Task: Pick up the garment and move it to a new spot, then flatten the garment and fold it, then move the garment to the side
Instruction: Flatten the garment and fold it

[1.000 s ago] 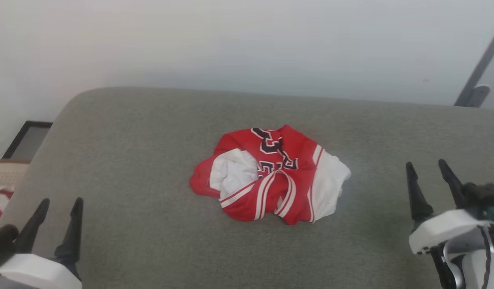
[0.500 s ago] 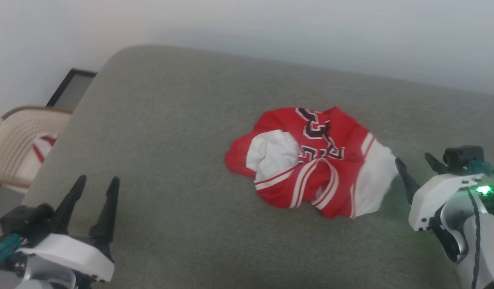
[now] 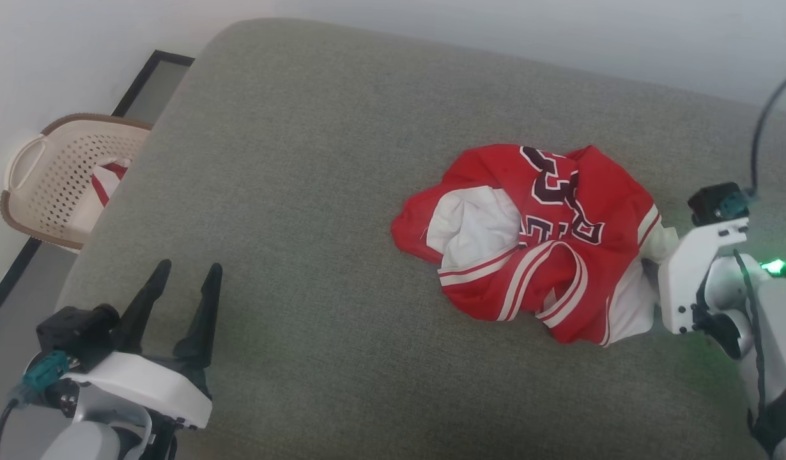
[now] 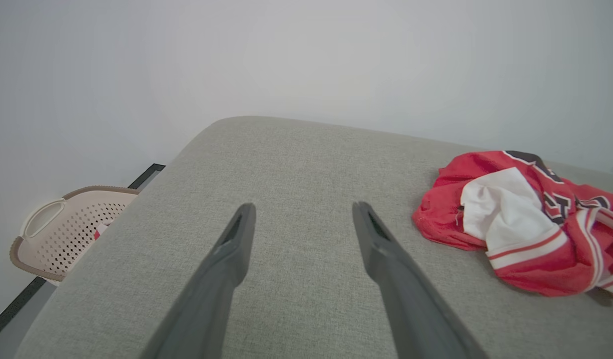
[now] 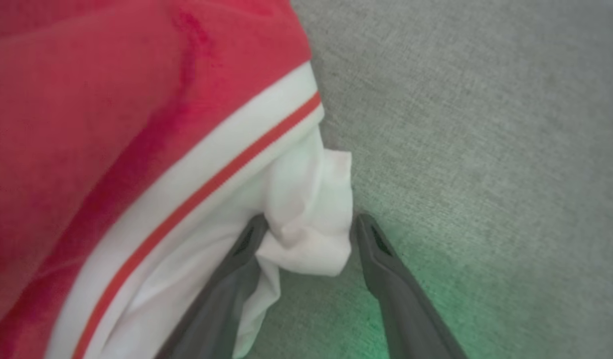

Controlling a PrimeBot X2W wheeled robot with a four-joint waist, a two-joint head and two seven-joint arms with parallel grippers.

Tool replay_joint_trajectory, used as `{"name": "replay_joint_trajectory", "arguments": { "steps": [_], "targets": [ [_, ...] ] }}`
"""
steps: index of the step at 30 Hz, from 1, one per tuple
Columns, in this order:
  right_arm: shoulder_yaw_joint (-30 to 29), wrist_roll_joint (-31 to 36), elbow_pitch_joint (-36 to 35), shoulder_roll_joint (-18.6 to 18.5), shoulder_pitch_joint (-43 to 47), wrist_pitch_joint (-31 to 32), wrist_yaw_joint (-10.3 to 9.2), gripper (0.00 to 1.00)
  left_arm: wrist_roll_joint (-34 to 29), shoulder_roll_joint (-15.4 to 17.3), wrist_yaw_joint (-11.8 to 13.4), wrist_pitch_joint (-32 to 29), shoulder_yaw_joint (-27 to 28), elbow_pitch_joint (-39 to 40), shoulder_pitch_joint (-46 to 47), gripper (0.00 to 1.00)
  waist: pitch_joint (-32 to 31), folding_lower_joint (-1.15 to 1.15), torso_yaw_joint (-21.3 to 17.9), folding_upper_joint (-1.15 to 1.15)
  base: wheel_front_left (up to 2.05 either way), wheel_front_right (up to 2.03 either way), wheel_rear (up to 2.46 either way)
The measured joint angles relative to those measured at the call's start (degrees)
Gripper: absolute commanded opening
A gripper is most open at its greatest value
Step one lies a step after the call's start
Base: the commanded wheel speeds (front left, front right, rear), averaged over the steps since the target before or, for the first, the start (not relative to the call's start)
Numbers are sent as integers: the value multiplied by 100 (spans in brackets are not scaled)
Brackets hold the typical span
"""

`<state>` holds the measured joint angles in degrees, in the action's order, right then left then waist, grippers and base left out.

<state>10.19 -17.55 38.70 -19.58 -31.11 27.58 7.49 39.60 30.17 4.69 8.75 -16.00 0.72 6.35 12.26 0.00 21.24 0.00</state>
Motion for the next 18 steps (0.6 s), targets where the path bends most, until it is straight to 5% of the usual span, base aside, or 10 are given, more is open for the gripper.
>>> {"name": "replay_joint_trajectory", "arguments": {
  "steps": [1, 9, 18],
  "targets": [
    [77, -11, 16, -23, -51, 120, 0, 0, 1, -11, -2, 1, -12, -31, 15, 100, 10, 0, 9, 0, 0, 0, 0],
    [277, -200, -142, -146, -194, 476, 14, 0, 24, -21, -13, 48, 16, -132, 85, 100, -13, 0, -113, 0, 0, 0, 0],
    [-318, -354, -960, -909, -49, 776, 7, 0, 64, 130, 56, 44, 131, -27, 48, 100, -125, 0, -560, 0, 0, 0, 0]
  ]
}}
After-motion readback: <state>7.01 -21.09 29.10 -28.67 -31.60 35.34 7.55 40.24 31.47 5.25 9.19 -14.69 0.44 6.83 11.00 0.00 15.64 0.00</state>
